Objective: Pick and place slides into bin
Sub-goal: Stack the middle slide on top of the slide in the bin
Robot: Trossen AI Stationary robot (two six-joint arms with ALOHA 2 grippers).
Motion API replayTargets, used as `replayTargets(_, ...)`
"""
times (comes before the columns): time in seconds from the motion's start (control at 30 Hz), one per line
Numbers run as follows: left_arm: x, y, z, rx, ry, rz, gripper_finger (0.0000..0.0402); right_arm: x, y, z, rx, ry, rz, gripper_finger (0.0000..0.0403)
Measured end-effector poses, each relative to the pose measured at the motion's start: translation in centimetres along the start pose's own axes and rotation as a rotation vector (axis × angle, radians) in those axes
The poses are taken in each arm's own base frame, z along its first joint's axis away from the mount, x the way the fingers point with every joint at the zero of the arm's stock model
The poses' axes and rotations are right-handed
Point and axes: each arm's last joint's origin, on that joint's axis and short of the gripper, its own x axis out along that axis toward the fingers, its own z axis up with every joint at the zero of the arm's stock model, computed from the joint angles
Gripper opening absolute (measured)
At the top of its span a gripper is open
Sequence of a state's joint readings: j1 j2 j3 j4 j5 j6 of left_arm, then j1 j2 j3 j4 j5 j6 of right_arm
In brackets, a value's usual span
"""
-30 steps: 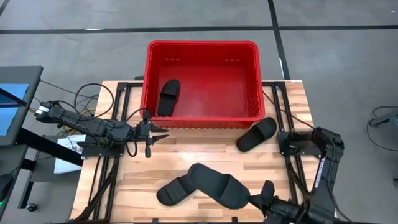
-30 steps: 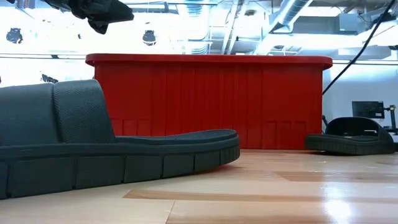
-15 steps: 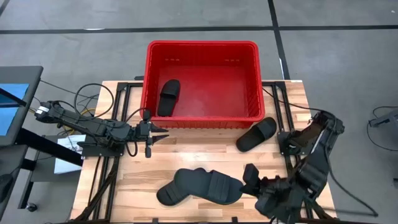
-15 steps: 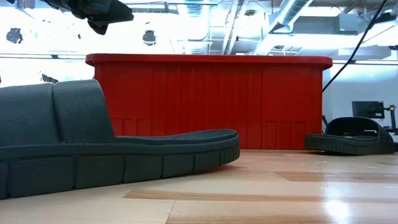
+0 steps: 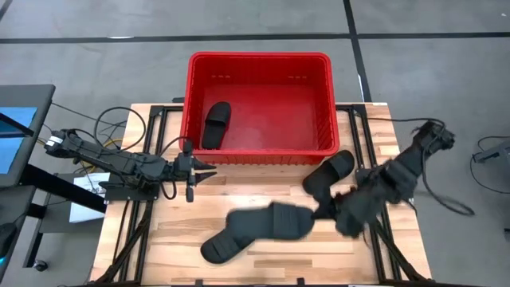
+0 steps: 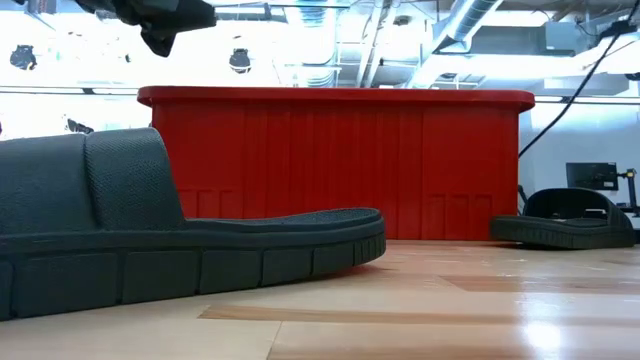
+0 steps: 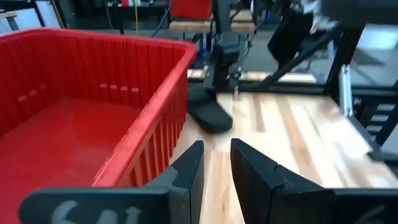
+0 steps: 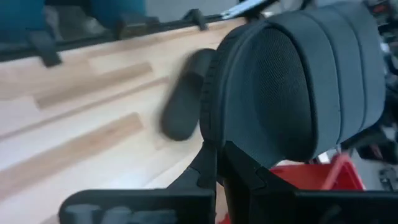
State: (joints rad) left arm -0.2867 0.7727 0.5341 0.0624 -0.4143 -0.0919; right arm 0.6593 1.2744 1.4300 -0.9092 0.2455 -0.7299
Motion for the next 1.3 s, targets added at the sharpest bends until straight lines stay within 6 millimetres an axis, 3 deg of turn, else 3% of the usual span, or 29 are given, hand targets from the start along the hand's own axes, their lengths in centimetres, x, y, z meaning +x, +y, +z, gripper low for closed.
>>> replayTargets(0.27, -0.1, -0.2, 1.3, -0.039, -0.126, -0.047, 0.0071, -3.0, -0.8, -7.3, 0.029, -0.145, -0.145, 0.0)
replayTargets(0.53, -0.3, -0.2, 2.2, -0.05, -0.218, -0.051, 0.0071, -4.0, -1.6, -11.3, 0.041, -0.174, -0.131, 0.0)
replayTargets(0.9, -0.9, -0.5, 5.0, -0.045, -0.307, -0.154, 0.0071, -2.2, -2.7, -14.4, 0.063, -0.166, 0.0, 0.0)
replayTargets(1.3, -0.7, -0.7, 5.3, 0.083, -0.32, -0.202, 0.0071, -1.2, -2.4, -13.7, 0.045, -0.186, 0.064, 0.0)
